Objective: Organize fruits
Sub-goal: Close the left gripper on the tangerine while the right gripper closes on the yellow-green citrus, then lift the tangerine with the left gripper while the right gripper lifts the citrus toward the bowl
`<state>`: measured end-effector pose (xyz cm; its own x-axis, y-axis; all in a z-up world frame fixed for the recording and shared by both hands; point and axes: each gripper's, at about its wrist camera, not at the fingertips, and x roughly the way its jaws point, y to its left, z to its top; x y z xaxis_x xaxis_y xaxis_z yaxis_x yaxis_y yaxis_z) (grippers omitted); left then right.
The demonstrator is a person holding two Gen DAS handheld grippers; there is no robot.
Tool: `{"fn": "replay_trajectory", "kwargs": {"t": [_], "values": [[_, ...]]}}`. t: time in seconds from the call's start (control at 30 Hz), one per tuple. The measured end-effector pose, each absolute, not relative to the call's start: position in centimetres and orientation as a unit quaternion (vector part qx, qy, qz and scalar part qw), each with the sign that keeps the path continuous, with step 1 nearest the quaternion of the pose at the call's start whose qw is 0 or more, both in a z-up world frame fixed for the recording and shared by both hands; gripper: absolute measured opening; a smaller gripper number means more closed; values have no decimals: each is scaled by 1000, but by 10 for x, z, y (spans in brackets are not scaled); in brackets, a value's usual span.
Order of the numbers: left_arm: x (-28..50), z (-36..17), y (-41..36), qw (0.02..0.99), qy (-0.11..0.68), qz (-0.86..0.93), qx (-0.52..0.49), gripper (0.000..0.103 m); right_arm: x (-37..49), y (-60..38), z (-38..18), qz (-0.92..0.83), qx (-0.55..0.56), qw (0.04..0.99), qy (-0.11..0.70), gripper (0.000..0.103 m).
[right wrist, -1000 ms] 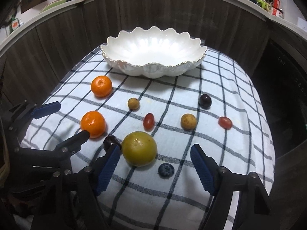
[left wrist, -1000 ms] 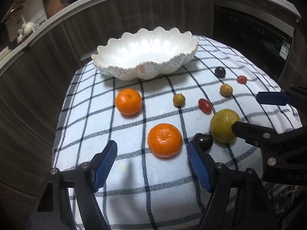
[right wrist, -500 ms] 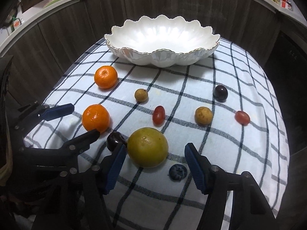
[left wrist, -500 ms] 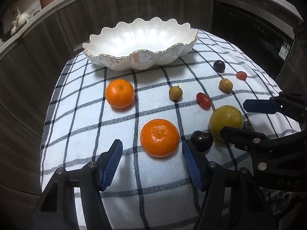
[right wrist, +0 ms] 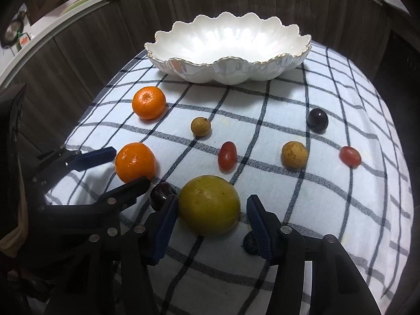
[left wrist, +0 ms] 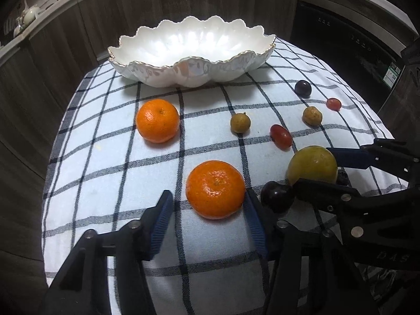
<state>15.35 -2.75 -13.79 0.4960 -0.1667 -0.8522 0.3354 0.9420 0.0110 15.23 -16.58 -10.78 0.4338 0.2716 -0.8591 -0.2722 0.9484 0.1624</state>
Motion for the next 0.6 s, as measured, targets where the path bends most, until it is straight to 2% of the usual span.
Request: {"fn": "replay_trajectory", "kwargs": {"t": [0.07, 0.2, 0.6], "values": [[153, -139, -30, 858, 484, -151, 86, 43, 153, -166, -109, 167, 5, 844, 509, 50], [150, -138, -31, 860, 481, -147, 86, 41, 151, -166, -108, 168, 5, 846, 507, 50], [144, -126, -27, 871, 465, -129, 92, 39, 144, -164, -100, 164, 0, 852, 498, 50]]}}
